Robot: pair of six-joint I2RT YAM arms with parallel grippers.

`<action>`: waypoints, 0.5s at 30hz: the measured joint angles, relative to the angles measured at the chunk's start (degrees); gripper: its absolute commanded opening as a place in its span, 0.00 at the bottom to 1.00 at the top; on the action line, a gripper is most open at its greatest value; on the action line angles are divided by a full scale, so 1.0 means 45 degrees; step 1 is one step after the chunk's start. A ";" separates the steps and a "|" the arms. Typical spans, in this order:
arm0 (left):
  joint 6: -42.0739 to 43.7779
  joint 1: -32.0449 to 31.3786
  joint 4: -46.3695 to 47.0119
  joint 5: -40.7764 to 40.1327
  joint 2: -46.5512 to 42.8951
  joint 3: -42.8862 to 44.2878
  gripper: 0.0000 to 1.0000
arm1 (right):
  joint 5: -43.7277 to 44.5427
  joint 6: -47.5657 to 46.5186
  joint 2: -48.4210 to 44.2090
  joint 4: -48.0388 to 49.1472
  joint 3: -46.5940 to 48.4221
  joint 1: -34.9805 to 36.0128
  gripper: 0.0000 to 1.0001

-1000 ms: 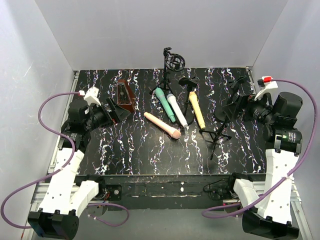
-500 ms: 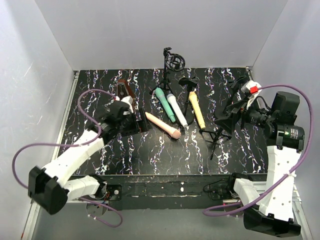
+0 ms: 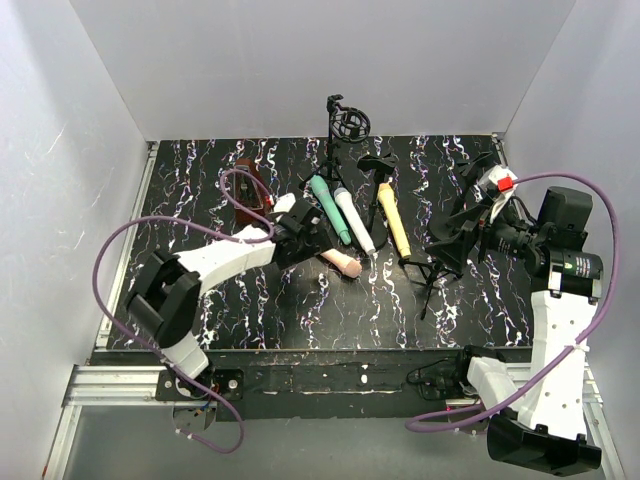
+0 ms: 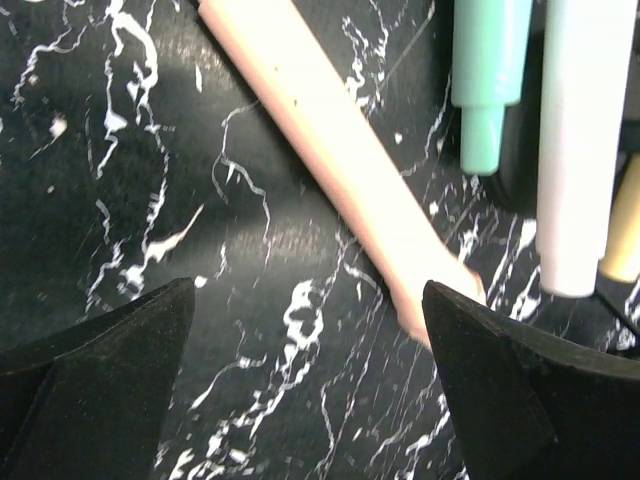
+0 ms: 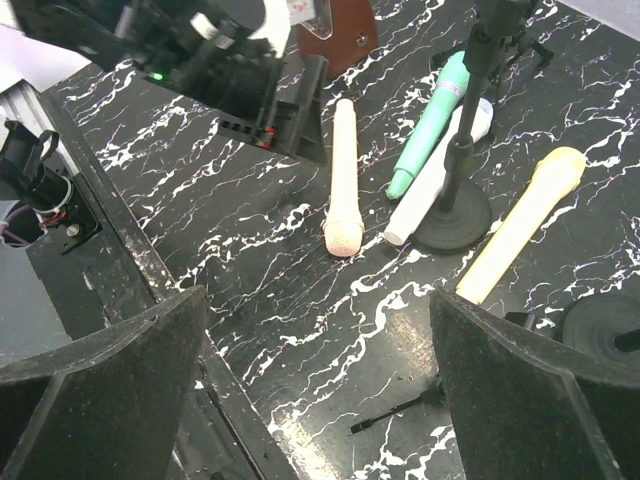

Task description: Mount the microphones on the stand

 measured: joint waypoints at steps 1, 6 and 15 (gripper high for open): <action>-0.0209 0.0000 0.0053 -0.0136 0.0393 0.0219 0.98 | -0.0019 0.0005 -0.0019 -0.0005 -0.0010 0.0000 0.98; -0.1185 0.0000 0.0223 -0.0631 0.1802 0.0869 0.95 | -0.0141 0.0034 -0.0175 0.0024 -0.0049 0.0000 0.98; -0.2113 0.0000 0.0379 -0.1370 0.3366 0.2045 0.84 | -0.0296 0.0131 -0.0325 0.0257 -0.0267 0.0000 0.98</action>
